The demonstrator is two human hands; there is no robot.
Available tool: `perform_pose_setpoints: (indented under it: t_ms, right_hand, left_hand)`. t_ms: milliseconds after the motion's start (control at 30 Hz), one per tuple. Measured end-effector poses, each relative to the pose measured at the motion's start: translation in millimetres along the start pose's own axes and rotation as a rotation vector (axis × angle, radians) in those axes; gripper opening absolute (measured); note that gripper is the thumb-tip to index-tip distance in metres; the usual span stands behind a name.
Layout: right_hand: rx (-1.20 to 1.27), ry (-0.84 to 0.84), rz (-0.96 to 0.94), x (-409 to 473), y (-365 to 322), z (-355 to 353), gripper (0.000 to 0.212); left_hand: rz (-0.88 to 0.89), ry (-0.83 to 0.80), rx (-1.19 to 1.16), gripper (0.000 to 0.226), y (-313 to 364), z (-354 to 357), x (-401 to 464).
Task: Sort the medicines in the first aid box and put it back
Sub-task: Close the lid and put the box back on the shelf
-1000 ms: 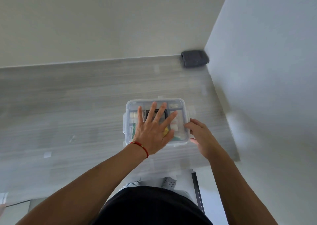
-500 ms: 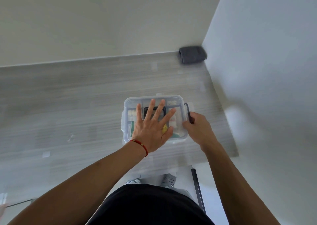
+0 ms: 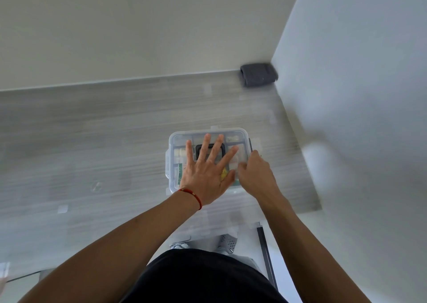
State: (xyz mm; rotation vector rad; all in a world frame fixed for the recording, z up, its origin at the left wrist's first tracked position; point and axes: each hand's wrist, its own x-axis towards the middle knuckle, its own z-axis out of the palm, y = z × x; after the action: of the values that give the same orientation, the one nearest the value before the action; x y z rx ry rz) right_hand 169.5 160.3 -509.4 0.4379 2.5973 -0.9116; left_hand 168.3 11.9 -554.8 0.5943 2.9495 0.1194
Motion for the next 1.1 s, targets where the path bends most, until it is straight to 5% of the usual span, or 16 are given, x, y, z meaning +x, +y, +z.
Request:
perform_pose_setpoints:
  t_ms: [200,300,433,533,667,767,1100]
  right_hand:
    - [-0.214,0.067,-0.194,13,-15,25,0.078]
    - [-0.393,0.072,-0.241,19,-13,43,0.081]
    - [-0.478,0.129,-0.243,19,-9,54,0.079]
    - [-0.496,0.148,-0.240,20,-8,55,0.079]
    - [-0.506,0.157,-0.243,20,-8,57,0.079]
    - [-0.510,0.160,-0.241,22,-7,58,0.079]
    - [-0.513,0.155,-0.262,22,-5,58,0.079]
  left_hand:
    - [-0.139,0.216,-0.659,0.065,-25,-12,-9]
    - [-0.372,0.392,-0.654,0.054,-64,-5,-30]
    - [-0.889,0.001,-1.092,0.103,-96,2,-44]
    - [-0.993,-0.199,-1.536,0.122,-101,0,-45]
    - [-0.935,-0.023,-1.466,0.067,-99,0,-44]
    - [-0.907,0.174,-1.126,0.030,-87,-1,-43]
    - [-0.752,0.335,-0.698,0.028,-50,-15,-39]
